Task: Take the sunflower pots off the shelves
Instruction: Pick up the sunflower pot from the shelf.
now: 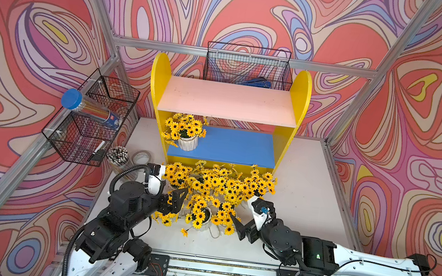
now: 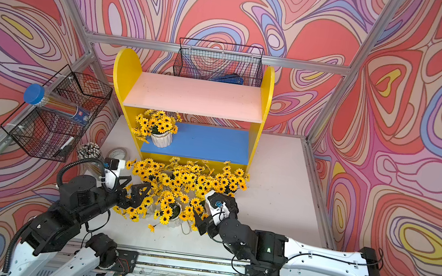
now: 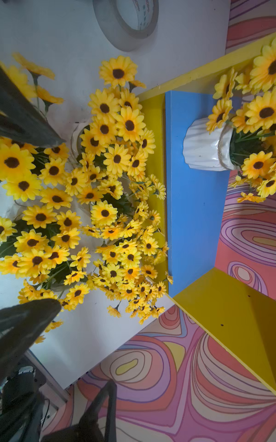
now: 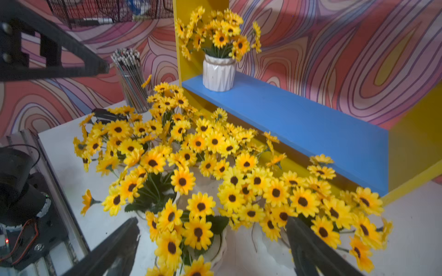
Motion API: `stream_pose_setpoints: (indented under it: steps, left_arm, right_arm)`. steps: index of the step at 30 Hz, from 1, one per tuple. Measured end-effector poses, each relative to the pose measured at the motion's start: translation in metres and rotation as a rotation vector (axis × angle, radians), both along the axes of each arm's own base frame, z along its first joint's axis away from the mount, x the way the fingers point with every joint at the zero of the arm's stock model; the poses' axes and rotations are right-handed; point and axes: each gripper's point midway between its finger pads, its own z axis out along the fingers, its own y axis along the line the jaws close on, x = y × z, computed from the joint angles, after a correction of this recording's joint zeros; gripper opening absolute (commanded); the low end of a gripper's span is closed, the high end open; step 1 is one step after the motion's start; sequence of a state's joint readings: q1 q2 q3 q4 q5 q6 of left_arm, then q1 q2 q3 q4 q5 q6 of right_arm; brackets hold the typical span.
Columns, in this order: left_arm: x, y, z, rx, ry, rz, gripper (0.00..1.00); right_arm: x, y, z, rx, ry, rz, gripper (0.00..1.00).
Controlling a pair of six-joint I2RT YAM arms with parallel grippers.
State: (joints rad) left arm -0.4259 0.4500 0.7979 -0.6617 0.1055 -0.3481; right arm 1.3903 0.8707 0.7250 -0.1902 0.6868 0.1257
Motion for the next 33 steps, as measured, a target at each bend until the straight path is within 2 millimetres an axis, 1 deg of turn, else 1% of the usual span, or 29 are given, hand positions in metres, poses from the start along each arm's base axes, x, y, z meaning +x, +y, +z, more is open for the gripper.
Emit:
stream_pose_setpoints:
  steps: [3, 6, 8, 12, 16, 22, 26, 30, 33]
  left_arm:
    - [-0.001, 0.005, 0.003, 0.019, -0.018, 0.016, 1.0]
    - [-0.002, 0.009, 0.004, 0.037, -0.036, 0.027, 1.0]
    - [-0.002, 0.011, 0.004, 0.052, -0.043, 0.032, 1.0]
    - [-0.001, 0.014, 0.003, 0.081, -0.05, 0.04, 1.0]
    - [0.003, 0.017, -0.001, 0.112, -0.043, 0.053, 1.0]
    - [0.012, 0.023, -0.008, 0.167, -0.023, 0.091, 1.0]
    - [0.016, 0.028, -0.009, 0.191, -0.021, 0.119, 1.0]
    - [0.021, 0.038, -0.003, 0.202, -0.026, 0.166, 1.0]
    - [0.026, 0.045, -0.006, 0.192, -0.004, 0.198, 1.0]
  right_arm:
    - [0.017, 0.01, 0.022, 0.022, -0.023, -0.02, 0.98]
    - [0.041, 0.018, 0.031, 0.03, -0.022, -0.046, 0.98]
    - [0.056, 0.023, 0.029, 0.026, -0.012, -0.054, 0.98]
    - [0.088, 0.032, 0.019, 0.009, 0.024, -0.062, 0.98]
    - [0.111, 0.048, 0.014, 0.006, 0.047, -0.049, 0.98]
    - [0.137, 0.079, 0.013, 0.023, 0.059, 0.002, 0.98]
    - [0.162, 0.102, 0.012, 0.038, 0.059, 0.022, 0.98]
    - [0.187, 0.126, 0.004, 0.049, 0.065, 0.046, 0.98]
    - [0.206, 0.14, -0.003, 0.054, 0.071, 0.052, 0.98]
